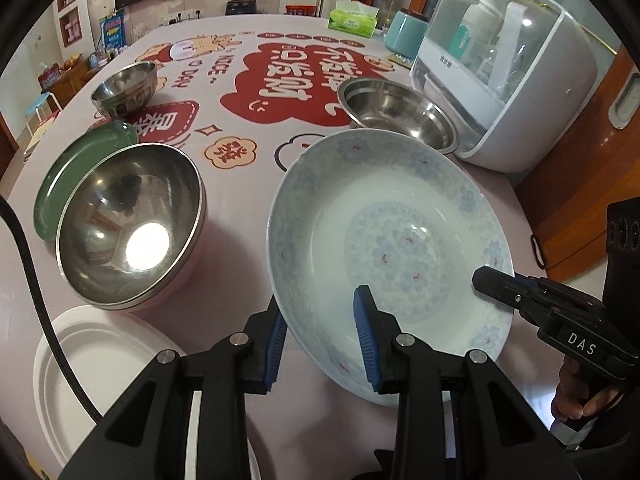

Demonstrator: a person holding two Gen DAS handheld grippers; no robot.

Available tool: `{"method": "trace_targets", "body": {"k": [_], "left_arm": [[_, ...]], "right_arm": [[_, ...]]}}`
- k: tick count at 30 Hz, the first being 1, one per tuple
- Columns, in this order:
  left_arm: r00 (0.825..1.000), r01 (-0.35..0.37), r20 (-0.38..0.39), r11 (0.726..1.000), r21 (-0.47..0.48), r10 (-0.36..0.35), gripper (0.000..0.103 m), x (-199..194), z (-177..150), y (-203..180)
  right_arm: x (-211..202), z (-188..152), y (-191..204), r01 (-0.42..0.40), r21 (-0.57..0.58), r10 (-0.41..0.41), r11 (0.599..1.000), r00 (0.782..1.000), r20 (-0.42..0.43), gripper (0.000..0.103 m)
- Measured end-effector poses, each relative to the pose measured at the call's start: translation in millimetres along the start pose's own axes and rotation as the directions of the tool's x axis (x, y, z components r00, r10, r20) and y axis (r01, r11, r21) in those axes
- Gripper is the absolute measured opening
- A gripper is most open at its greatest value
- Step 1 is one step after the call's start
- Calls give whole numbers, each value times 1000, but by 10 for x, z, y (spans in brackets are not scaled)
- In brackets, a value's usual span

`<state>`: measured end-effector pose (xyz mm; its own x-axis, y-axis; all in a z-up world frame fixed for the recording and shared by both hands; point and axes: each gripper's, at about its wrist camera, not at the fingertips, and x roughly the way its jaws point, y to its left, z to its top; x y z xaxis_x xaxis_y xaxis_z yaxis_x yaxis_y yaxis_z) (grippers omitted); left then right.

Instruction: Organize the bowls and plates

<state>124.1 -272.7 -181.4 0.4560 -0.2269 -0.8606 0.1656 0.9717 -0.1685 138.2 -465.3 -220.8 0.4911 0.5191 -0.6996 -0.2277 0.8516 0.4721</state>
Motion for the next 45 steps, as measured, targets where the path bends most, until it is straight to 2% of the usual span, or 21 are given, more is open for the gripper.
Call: {"method": "trace_targets", "body": {"k": [18,27,38,45], "left_arm": [[997,25,66,1000,3,-25,31,-532,-262,137],[996,6,86,1000,2,-6,31,-801,-467,326],[997,-51,54,998,-29,52,32,-1084,-791,731],[996,-91,8,994,-67,92,32,-1165,-1002,1038]], "right_arm": [[-245,-197,378,-17,-39,19,999,999,46,18],[-224,-330,650,-40,-63,43,997,998,43,18],[-48,-598,1095,-89,-77,88,993,996,-13,18],[125,-739,1358,-119,-88,114,989,992,-51,18]]}}
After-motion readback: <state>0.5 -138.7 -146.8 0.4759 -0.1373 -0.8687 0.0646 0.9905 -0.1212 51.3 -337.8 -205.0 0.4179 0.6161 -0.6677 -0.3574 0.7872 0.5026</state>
